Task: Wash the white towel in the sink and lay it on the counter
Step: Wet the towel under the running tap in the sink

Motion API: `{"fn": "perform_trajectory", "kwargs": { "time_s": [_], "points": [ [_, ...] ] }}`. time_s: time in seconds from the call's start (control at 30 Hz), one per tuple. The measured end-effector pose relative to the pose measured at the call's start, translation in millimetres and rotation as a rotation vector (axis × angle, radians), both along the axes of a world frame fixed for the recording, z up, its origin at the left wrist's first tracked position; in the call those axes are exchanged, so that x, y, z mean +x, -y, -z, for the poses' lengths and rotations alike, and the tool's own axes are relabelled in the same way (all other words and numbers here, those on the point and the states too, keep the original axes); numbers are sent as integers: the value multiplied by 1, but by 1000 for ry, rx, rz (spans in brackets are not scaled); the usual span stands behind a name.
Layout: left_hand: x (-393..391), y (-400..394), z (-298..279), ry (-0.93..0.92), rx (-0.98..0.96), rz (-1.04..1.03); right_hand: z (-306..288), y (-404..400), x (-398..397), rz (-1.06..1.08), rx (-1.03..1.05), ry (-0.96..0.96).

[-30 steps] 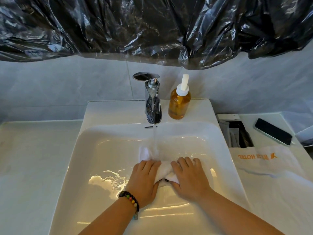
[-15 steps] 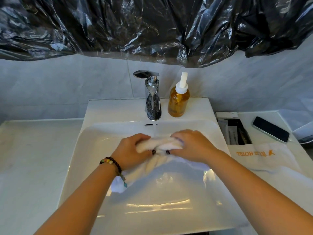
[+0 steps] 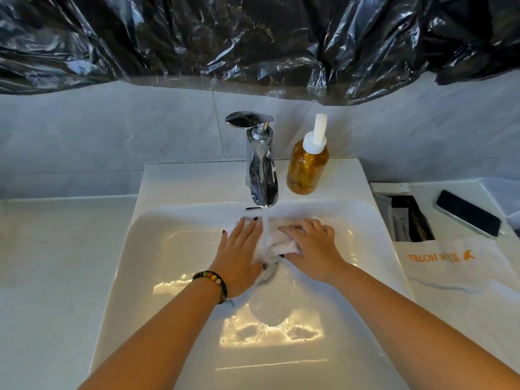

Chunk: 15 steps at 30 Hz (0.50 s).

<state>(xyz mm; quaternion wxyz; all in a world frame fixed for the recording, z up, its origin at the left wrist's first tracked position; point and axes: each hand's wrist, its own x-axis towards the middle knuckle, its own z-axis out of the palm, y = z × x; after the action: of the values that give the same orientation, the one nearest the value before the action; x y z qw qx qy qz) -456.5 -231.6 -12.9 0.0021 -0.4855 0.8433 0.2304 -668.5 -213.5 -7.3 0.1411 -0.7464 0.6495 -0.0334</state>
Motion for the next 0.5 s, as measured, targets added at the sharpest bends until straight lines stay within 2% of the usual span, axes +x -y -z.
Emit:
{"fn": "perform_trajectory", "kwargs": {
  "time_s": [0.1, 0.37, 0.5],
  "points": [
    [1, 7, 3, 10, 59, 6, 2, 7, -3, -4, 46, 28],
    [-16, 16, -2, 191, 40, -41, 4, 12, -3, 3, 55, 30],
    [-19, 11, -3, 170, 12, -88, 4, 9, -1, 7, 38, 19]
  ]
}}
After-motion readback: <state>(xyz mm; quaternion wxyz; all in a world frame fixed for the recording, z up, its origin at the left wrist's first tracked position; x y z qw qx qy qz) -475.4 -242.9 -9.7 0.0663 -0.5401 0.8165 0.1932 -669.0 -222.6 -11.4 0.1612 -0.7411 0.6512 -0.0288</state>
